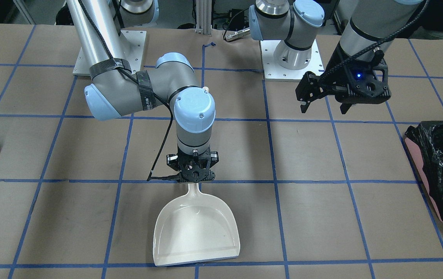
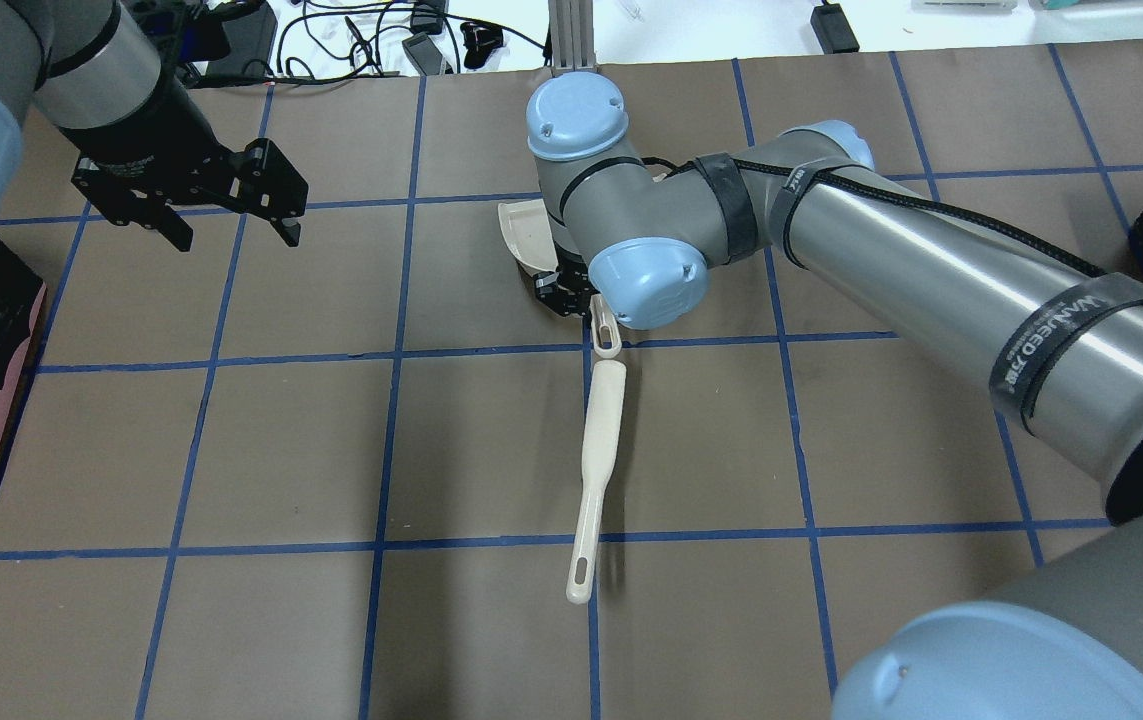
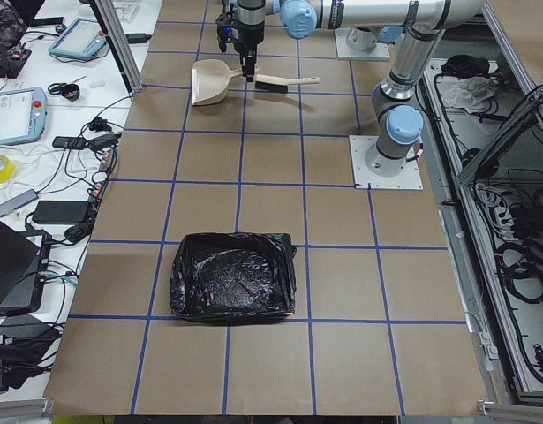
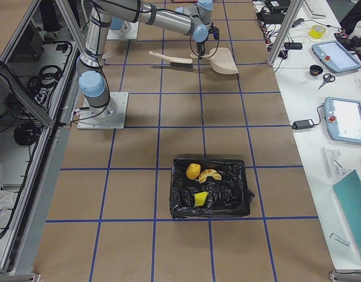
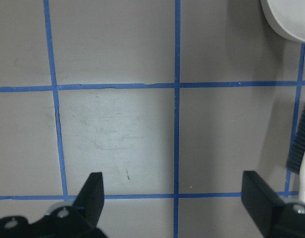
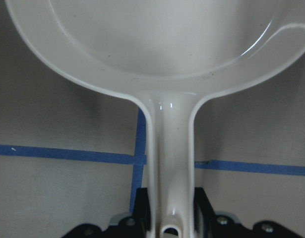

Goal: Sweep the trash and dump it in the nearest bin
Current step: 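Lower the dustpan with the right gripper onto the table near the brush, then open the right gripper and lift it away from the dustpan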

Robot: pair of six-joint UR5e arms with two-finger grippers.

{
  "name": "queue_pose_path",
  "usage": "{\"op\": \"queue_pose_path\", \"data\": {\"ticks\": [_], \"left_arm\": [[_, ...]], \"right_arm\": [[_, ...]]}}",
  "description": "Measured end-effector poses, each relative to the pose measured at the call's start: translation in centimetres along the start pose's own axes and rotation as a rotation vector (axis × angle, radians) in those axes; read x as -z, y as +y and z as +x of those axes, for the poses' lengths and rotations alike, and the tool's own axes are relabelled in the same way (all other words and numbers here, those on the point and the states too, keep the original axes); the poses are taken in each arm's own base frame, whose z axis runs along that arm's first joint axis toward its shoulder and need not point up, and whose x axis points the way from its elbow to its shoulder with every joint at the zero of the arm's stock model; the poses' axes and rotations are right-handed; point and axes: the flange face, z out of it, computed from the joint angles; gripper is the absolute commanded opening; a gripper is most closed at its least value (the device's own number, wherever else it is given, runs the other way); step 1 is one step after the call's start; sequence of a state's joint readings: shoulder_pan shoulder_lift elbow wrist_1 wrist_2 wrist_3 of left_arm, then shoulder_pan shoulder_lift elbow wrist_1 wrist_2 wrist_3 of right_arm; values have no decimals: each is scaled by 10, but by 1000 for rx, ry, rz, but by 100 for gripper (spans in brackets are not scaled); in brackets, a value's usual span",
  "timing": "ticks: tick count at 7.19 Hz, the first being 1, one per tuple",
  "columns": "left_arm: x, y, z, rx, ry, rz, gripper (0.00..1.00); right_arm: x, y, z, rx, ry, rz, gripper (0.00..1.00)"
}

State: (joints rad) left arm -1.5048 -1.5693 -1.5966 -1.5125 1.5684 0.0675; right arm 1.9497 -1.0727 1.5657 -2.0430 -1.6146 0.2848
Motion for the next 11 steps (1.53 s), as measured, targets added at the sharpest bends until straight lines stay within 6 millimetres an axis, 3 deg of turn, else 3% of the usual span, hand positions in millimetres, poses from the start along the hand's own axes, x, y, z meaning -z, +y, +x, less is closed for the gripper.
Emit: {"op": "queue_pose_path", "data": {"ticks": [1,2,3,6,8,10,11], "left_arm": [[0,0,0,0,0,0,100],[0,0,0,0,0,0,100],[0,0,0,0,1,-1,100],[0,1,0,0,-1,0,100],[1,1,0,0,-1,1,100],[0,0,0,5,4,4,100],[1,-1,-1,11,2,7,100]], "right_arm": [[-1,0,0,-9,-4,-1,28],[-1,0,-1,-15,-5,-1,48],[-1,0,-1,-16,-4,-1,55],[4,-1,0,-3,-3,12,94],[23,-4,4,-1,-4,52,100],[73,-7,27,-25,-15,139,100],[103,-11,54,-47,6,178,100]]}}
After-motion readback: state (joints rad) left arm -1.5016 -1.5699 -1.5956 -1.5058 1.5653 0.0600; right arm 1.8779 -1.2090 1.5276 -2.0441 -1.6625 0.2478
